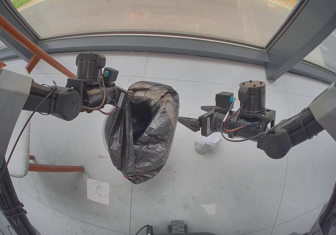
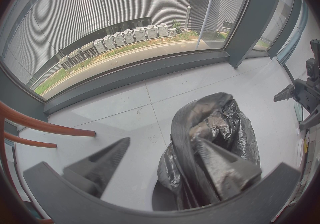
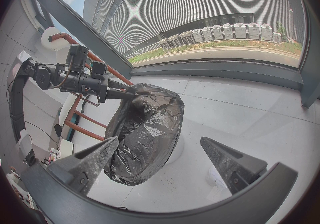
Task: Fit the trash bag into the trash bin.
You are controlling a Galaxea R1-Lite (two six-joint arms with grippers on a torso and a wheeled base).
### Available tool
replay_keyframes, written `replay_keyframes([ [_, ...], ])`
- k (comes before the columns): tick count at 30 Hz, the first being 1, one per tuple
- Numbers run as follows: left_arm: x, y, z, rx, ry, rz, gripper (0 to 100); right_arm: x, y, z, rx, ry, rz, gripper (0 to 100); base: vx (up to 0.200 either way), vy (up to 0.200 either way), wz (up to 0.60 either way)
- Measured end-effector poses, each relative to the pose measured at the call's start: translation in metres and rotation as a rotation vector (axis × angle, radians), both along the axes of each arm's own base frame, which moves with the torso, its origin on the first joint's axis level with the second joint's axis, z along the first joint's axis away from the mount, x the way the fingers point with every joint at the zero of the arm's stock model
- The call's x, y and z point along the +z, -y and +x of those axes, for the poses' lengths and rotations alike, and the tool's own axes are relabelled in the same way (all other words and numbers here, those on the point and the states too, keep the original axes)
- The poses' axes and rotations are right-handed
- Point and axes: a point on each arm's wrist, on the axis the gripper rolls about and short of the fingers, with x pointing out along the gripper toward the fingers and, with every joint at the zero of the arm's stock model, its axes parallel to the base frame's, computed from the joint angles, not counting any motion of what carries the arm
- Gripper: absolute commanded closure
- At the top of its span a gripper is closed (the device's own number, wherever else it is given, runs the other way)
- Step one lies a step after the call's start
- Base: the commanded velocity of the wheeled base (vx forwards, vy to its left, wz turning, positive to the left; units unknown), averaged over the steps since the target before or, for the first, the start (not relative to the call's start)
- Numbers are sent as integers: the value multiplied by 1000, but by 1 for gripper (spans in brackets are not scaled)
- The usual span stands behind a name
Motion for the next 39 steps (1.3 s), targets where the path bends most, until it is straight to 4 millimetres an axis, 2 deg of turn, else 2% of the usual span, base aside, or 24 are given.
replay_keyframes([
  [4,-3,-1,-6,-2,-29,8,0,0,-1,-1,4,0,0,0,0,0,0],
  [10,-9,2,-37,-32,-160,41,0,0,-2,-3,8,-1,-2,0,0,0,0],
  [15,-16,11,-59,-34,-228,-14,0,-1,-3,-4,10,-3,-3,0,0,0,0],
  [19,-24,19,-70,-53,-264,-15,0,-1,-4,-5,13,-4,-4,0,0,0,0],
  [24,-29,24,-70,-64,-275,-10,0,0,-7,-7,23,-4,-1,0,0,0,0],
  [39,-51,31,-48,-56,-278,-6,0,1,-8,-8,31,-3,3,0,0,0,0],
])
